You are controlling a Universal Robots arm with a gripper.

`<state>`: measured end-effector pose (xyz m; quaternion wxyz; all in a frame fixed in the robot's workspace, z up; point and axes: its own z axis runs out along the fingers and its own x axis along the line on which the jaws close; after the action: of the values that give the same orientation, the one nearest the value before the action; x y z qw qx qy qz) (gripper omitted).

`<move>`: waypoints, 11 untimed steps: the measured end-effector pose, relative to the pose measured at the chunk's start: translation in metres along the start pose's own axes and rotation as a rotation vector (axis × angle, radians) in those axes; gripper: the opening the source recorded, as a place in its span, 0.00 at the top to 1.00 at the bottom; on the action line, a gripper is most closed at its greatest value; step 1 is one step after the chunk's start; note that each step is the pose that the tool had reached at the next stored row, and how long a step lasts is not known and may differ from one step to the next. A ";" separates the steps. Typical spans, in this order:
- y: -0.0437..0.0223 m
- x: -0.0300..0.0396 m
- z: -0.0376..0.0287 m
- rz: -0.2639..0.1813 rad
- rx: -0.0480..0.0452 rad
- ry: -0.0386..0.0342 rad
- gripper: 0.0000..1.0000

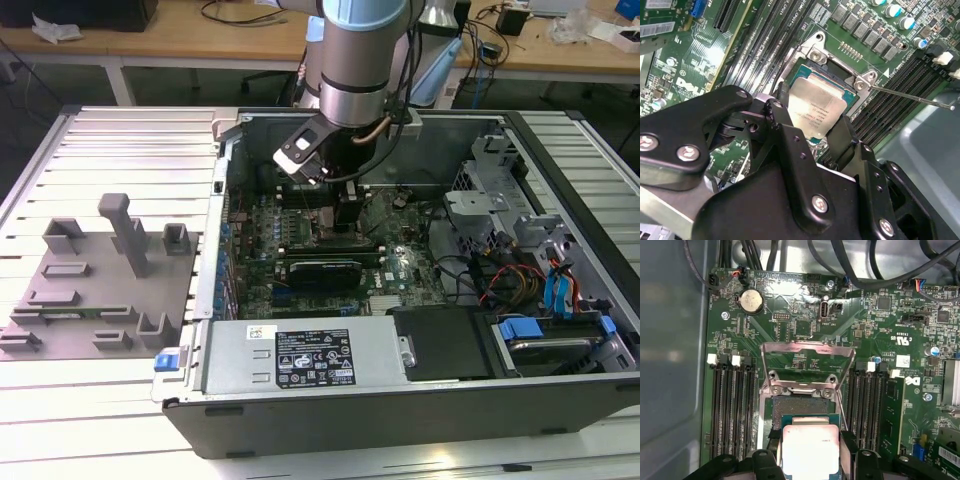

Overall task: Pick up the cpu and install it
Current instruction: 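Place the cpu into insertion slot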

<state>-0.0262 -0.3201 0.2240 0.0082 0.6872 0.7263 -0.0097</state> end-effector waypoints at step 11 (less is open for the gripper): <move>0.0014 0.0026 0.0122 0.035 0.0008 0.0003 0.45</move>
<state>-0.0249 -0.3177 0.2118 0.0080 0.6998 0.7142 -0.0098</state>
